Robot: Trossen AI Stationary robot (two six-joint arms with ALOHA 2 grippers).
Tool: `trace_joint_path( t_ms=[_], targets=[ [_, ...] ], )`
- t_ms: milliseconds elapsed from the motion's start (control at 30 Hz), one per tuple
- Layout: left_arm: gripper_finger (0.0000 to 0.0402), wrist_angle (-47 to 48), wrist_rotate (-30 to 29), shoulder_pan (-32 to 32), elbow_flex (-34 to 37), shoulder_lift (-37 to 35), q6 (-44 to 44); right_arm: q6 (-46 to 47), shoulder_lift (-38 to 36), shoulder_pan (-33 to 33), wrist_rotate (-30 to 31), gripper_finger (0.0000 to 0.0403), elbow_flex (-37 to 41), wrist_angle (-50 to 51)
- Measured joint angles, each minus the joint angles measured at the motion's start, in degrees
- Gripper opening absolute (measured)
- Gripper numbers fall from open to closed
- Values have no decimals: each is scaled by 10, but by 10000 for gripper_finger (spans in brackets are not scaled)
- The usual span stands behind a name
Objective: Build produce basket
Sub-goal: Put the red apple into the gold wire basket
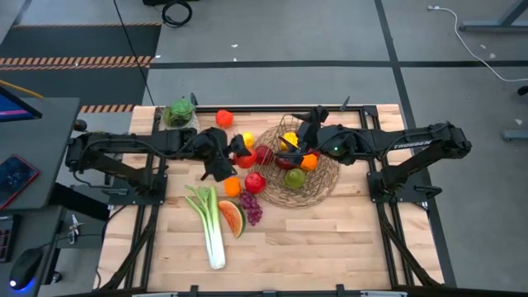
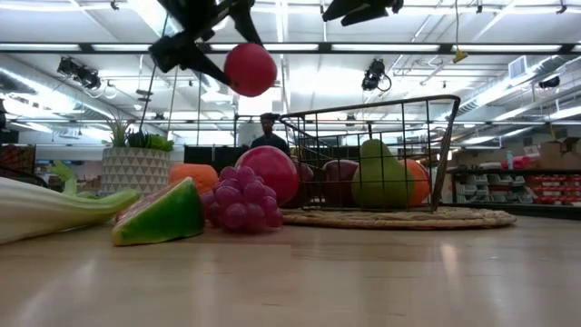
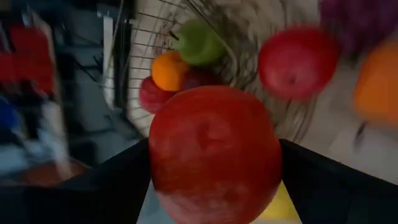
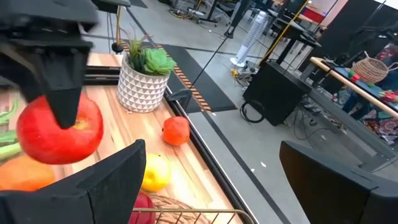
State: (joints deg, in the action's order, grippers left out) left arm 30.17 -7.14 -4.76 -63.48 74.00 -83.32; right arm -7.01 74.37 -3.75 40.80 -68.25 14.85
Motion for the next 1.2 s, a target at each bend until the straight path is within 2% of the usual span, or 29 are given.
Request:
trace_joint_path(
  t_ms=[100, 267, 467, 667, 900, 1200],
  targets=[
    [327, -13, -40, 12, 0, 0, -109, 0, 0, 0, 0, 373, 0, 6],
    [327, -41, -72, 32, 0, 0, -254, -2, 0, 0, 3, 373, 0, 13],
    [327, -82, -96, 57, 0, 0, -386, -6, 0, 0, 59, 373, 0, 17],
    [327, -137, -104, 77, 0, 0, -534, -6, 0, 2, 69, 373, 0, 20],
    [328, -196, -98, 87, 0, 0, -599, -6, 0, 2, 76, 373, 0, 27],
    [328, -204, -96, 87, 0, 0, -605, -6, 0, 2, 76, 373, 0, 27]
  ],
)
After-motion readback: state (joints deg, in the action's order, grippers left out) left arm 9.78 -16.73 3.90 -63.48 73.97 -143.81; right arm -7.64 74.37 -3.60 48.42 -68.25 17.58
